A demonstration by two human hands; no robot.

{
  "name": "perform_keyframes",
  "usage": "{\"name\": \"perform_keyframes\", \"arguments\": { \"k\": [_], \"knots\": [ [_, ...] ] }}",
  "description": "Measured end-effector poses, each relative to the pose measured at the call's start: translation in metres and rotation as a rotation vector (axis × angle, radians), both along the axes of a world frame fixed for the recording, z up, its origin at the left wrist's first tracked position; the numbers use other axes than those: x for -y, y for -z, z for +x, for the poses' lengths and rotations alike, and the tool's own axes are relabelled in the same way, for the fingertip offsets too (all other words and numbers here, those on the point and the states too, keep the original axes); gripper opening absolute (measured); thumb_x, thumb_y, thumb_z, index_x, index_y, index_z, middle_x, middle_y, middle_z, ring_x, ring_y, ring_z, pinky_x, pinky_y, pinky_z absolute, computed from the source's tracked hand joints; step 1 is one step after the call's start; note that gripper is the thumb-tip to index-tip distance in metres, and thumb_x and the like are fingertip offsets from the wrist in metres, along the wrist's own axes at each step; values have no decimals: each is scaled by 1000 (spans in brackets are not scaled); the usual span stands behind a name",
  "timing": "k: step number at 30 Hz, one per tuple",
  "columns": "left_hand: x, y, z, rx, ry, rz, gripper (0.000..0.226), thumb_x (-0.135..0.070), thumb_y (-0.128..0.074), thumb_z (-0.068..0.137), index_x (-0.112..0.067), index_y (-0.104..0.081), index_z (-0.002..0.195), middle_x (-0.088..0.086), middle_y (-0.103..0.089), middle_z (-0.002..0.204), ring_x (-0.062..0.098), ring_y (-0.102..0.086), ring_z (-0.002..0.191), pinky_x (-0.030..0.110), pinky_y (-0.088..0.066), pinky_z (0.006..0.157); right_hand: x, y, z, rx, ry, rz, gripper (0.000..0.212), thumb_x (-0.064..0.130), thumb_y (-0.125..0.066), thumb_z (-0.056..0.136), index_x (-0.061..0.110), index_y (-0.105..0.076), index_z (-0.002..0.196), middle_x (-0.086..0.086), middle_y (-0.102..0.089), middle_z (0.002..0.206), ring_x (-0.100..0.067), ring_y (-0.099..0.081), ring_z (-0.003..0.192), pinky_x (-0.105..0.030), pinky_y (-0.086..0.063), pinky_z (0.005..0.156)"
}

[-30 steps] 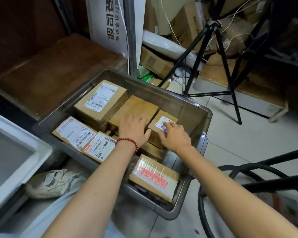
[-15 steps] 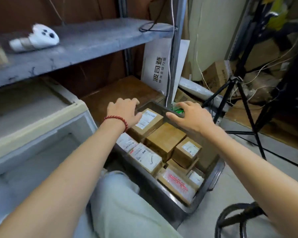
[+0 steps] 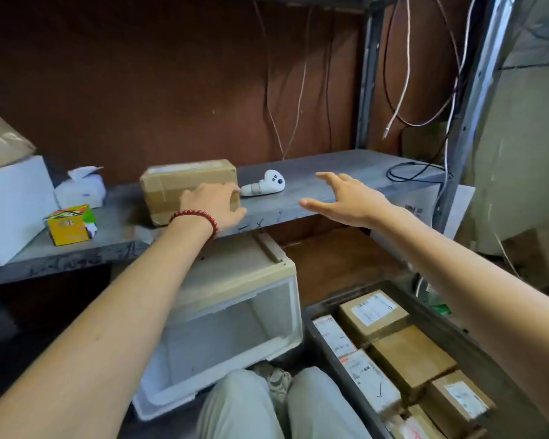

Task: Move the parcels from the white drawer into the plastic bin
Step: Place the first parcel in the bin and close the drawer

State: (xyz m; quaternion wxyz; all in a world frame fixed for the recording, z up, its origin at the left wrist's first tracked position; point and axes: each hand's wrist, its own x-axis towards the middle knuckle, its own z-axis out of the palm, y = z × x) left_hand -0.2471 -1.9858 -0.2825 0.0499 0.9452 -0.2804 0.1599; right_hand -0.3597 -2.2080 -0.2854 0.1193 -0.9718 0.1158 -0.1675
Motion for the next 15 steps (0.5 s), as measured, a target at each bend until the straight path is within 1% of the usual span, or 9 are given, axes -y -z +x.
{"name": "perform_keyframes", "arguments": {
  "k": [3,7,9,12,15],
  "knots": [
    [-38,-15,21,-11,-91,-10,50,-50,-50,91,-31,-43,136,3,-51,138,28,-48,125,39,-43,98,-20,-17,32,14,-65,19,84,75,-47,81,31,-25,149,-2,-34,152,-26,-39,136,-46,-40,101],
    [-70,-27,45,-14,-189,-18,52,-50,-51,90,-32,-41,138,5,-50,139,30,-44,128,44,-40,102,-44,-28,78,-8,-173,61,84,72,-50,81,29,-27,149,-5,-34,152,-27,-42,133,-45,-41,102],
    [-84,-32,55,-24,-244,-9,53,-49,-51,90,-31,-40,139,6,-49,138,30,-45,126,43,-40,101,-54,-30,99,-33,-217,78,86,72,-53,80,27,-27,149,-7,-34,152,-28,-44,131,-46,-42,104],
    [-104,-35,73,-52,-310,-16,56,-50,-52,89,-27,-41,138,8,-52,132,31,-50,119,44,-45,96,-63,-34,125,-72,-254,91,89,71,-54,79,26,-25,150,-10,-33,152,-30,-44,131,-47,-40,106],
    [-118,-31,87,-53,-353,2,49,-48,-52,89,-27,-44,133,7,-55,127,30,-53,115,42,-47,92,-71,-29,147,-87,-270,115,90,68,-54,82,21,-22,151,-14,-36,150,-32,-43,132,-45,-39,106]
  ]
}}
